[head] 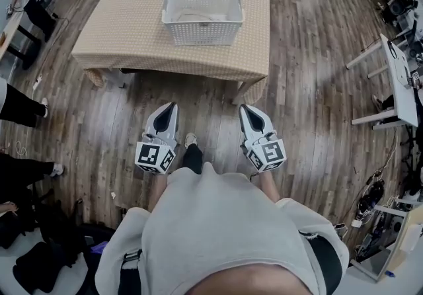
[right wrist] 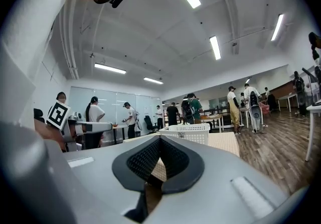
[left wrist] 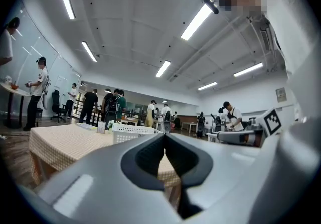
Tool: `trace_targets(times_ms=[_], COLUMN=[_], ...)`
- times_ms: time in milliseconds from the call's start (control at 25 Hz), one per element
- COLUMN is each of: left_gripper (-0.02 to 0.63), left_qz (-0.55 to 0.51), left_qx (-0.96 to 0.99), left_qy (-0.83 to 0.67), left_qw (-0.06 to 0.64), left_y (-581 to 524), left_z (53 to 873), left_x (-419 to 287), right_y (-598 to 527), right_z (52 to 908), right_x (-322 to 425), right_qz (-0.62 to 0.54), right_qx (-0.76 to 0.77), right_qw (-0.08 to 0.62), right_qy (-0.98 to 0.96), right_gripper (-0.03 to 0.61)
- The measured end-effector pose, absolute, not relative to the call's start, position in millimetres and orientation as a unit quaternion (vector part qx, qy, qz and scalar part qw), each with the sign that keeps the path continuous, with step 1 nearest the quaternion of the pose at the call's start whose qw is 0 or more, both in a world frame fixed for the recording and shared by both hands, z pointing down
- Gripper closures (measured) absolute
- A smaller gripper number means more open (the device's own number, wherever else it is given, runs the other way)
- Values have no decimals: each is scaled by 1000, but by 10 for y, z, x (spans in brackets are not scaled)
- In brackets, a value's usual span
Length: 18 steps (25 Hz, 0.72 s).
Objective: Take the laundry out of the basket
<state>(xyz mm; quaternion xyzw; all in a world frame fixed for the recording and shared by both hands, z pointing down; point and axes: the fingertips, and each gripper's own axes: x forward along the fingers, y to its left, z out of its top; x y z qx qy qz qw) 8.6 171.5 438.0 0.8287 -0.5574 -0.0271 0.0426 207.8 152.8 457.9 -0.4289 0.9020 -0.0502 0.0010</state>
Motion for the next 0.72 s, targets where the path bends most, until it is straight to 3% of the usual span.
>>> trace_targets(times_ms=[720], left_gripper=[607], left_qz=[-50], left_qx=[838], left_qy=[-542], left_qw=[37], left_y=[-199], left_z=[4134], left_x=[-1161], right_y=[-336], right_z=[4307], right_x=[691], right_qz=[-30], right_qx=[-430], right_qw=[-6], right_qy=[902], right_gripper=[580])
